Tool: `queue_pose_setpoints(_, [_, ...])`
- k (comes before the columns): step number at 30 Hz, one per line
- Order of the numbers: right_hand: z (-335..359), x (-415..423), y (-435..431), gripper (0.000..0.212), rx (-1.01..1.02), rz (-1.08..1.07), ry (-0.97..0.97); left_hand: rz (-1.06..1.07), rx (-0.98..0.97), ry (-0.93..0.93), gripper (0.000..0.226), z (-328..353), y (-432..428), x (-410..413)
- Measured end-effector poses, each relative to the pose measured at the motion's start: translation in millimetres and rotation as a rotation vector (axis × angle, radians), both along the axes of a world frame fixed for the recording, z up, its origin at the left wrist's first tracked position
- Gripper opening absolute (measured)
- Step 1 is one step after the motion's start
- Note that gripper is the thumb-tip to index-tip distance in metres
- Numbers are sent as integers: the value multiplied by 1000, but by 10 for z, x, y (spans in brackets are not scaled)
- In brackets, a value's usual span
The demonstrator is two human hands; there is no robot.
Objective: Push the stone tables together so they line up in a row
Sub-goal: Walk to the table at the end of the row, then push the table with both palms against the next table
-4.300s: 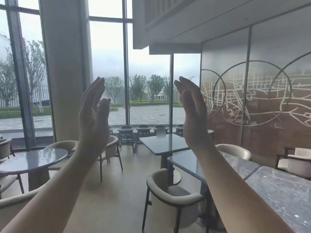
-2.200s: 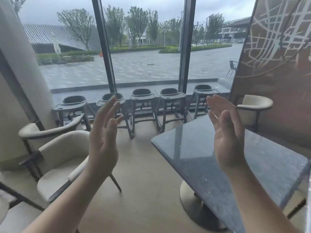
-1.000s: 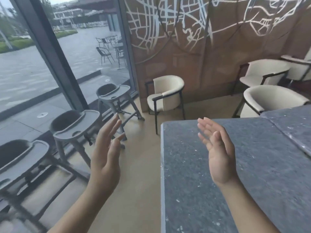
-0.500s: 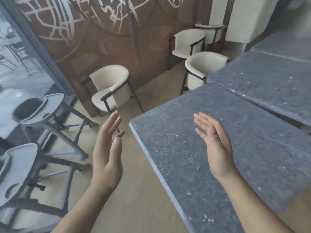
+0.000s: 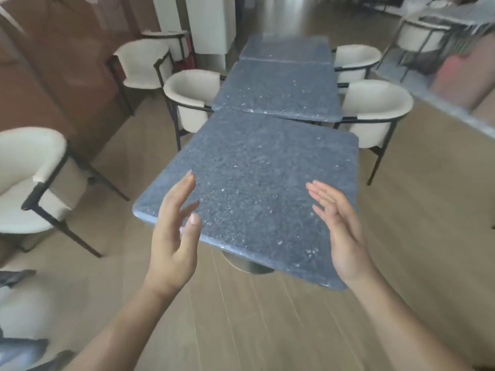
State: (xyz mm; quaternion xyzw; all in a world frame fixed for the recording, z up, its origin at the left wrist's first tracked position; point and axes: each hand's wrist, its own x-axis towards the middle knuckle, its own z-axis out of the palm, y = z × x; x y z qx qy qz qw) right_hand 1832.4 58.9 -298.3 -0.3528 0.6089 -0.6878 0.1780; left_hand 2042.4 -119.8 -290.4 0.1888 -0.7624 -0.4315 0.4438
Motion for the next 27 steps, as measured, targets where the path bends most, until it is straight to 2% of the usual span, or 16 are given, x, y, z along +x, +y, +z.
queue_pose_setpoints(4, [-73,112,298,58,58,-84,73,-128,-9,-29,52,-99,88,-123])
queue_pose_setpoints(7, [-364,25,429,53,161,-135,163,-211,-75,-97,56,-358,126,-311])
queue_pose_setpoints(9, [-588,-83,483,61,232,-158,232,-242,-112,-162,59,-610,124,-476])
queue_pose_setpoints(13, [-1272,-275,530,65,361,-230,453,-266,-221,-380,69,-1253,39,-764])
queue_pose_setpoints(17, [-1948,-458,489,87,662,-234,575,-286,-392,-576,86,-1929,-89,-1030])
queue_pose_setpoints(22, [-2866,-719,374,117,1104,-109,760,-373,-702,-989,107,-2774,-327,-1430])
queue_pose_setpoints(24, [-3168,-831,299,121,1243,-83,804,-408,-814,-1055,111,-3080,-380,-1611])
queue_pose_setpoints(27, [-3511,-958,281,125,1386,-95,770,-487,-937,-1075,114,-3426,-380,-1902])
